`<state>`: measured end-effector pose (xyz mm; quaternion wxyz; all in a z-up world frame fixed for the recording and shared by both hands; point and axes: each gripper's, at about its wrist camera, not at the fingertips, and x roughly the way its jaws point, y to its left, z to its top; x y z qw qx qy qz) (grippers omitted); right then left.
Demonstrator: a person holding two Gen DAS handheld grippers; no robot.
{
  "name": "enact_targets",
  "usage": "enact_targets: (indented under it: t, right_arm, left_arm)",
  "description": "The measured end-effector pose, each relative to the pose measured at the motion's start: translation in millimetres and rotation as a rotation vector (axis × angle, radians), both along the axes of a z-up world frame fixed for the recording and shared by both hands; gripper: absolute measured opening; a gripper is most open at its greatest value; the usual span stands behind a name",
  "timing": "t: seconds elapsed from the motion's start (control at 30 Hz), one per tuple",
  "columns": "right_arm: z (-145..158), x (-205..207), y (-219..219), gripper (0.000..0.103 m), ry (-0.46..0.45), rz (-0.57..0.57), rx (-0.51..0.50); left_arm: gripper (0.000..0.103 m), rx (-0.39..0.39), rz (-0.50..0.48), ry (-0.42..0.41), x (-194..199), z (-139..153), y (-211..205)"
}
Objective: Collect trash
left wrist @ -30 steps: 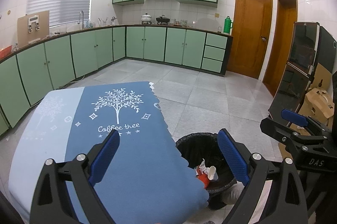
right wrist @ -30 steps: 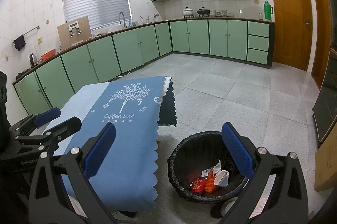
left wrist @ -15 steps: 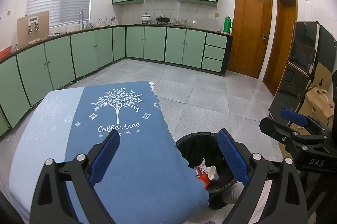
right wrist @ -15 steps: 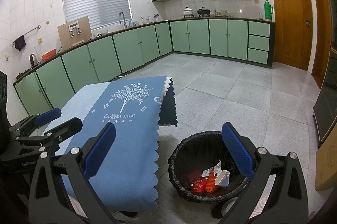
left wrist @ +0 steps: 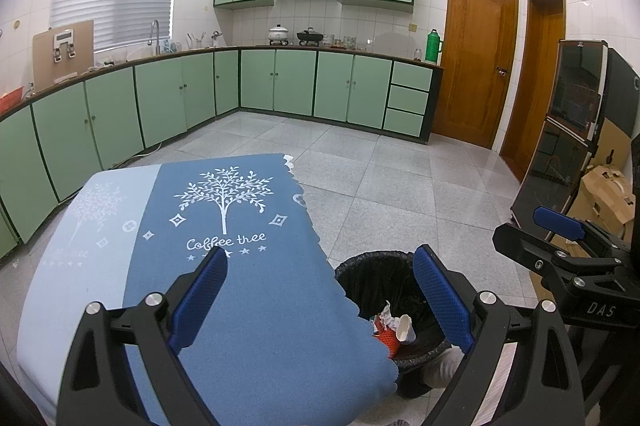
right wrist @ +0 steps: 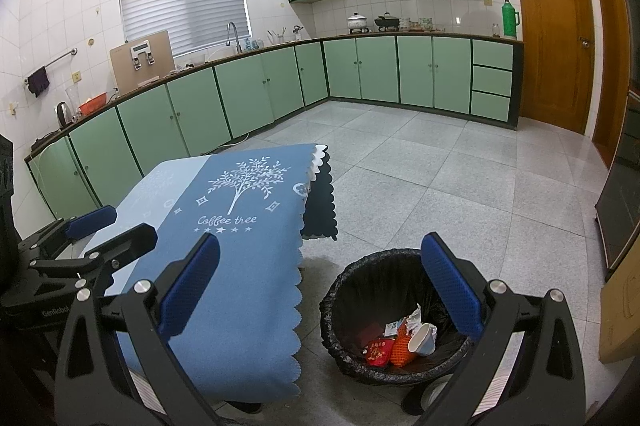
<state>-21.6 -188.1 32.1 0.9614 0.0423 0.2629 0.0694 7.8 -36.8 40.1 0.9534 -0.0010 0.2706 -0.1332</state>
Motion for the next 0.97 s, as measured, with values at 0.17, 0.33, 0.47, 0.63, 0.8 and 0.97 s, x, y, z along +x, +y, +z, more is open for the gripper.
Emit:
enact_targets:
  t: [0.17, 0.33, 0.47, 0.63, 0.8, 0.97]
  right_arm:
    - [-1, 0, 1, 0.098, 0.001, 0.0, 0.0]
    - [-4, 1, 2, 0.098, 0.004, -0.001, 0.0]
    - [-8, 1, 3, 0.098, 0.006, 0.001, 0.002]
    - [-9, 1, 4, 0.098, 0.007, 0.0, 0.003]
    - [-12, 1, 5, 0.098, 0.01, -0.002, 0.004]
    - [-12, 2, 2, 0.098, 0.011, -0.001, 0.005]
  left_arm:
    - [0.092, -0.001, 0.0, -0.001, -1, -1, 1]
    - [0.092, -0.001, 0.003, 0.002, 0, -2, 1]
    - [0.092, 0.002, 0.005, -0.002, 0, -1, -1]
    - [0.092, 0.003, 0.008, -0.002, 0, -1, -2]
    - [0.092, 0.004, 0.013, 0.003, 1, 0, -3]
    - [0.092, 0.002, 0.014, 0.011, 3, -1, -3]
